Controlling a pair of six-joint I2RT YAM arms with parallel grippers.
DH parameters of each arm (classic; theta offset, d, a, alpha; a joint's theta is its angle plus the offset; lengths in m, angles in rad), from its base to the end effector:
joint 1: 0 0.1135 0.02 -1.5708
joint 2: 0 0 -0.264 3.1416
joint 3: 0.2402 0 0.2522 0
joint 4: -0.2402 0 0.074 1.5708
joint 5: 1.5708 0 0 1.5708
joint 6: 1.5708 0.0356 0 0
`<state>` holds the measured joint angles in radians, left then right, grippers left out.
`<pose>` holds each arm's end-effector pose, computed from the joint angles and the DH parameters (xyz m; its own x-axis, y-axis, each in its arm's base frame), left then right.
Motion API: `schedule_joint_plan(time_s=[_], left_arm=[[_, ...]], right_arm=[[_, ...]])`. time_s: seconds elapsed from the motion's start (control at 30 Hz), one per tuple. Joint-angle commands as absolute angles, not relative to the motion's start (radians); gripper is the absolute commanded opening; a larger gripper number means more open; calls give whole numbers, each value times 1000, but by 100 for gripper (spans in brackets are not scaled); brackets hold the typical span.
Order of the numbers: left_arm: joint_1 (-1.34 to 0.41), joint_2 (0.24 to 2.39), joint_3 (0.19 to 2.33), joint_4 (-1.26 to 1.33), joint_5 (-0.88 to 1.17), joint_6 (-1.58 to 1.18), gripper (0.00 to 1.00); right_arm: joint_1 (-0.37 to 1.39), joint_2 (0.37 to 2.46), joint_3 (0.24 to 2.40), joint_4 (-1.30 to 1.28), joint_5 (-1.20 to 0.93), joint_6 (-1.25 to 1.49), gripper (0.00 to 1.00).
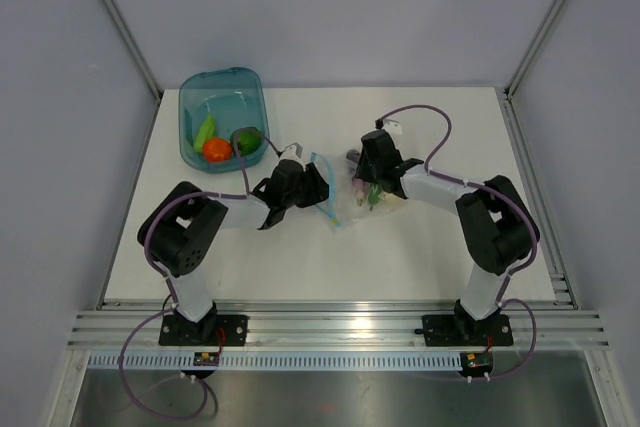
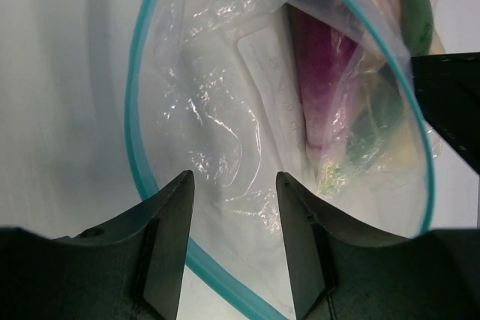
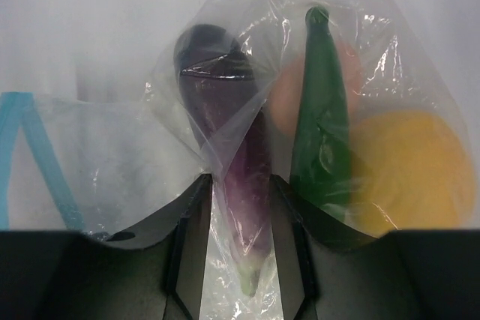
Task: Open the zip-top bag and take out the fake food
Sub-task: Pick up the fake vegetable from the zipper food storage bag.
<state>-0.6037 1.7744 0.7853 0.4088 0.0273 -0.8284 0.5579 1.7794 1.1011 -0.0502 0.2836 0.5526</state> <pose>0.2874 -0.1994 0.1403 -0.7371 -0.3864 -0.5544 0.0638 0.7769 -0.6263 0.3309 0.1947 0.1928 -0.6545 0.1856 -0.7329 0.0146 0.9723 0.2331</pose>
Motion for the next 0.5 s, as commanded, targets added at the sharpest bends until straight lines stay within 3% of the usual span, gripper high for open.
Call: schedule_joint_plan(time_s=[0.0,0.47], left_arm=[[-614,1812,842,472,-17,-769,51],[-623,1827,877,459,-8,-738,52]], right_arm=[[545,1804,1131,-23,220,538,43],[537,1850,1118,31,72,565,42]])
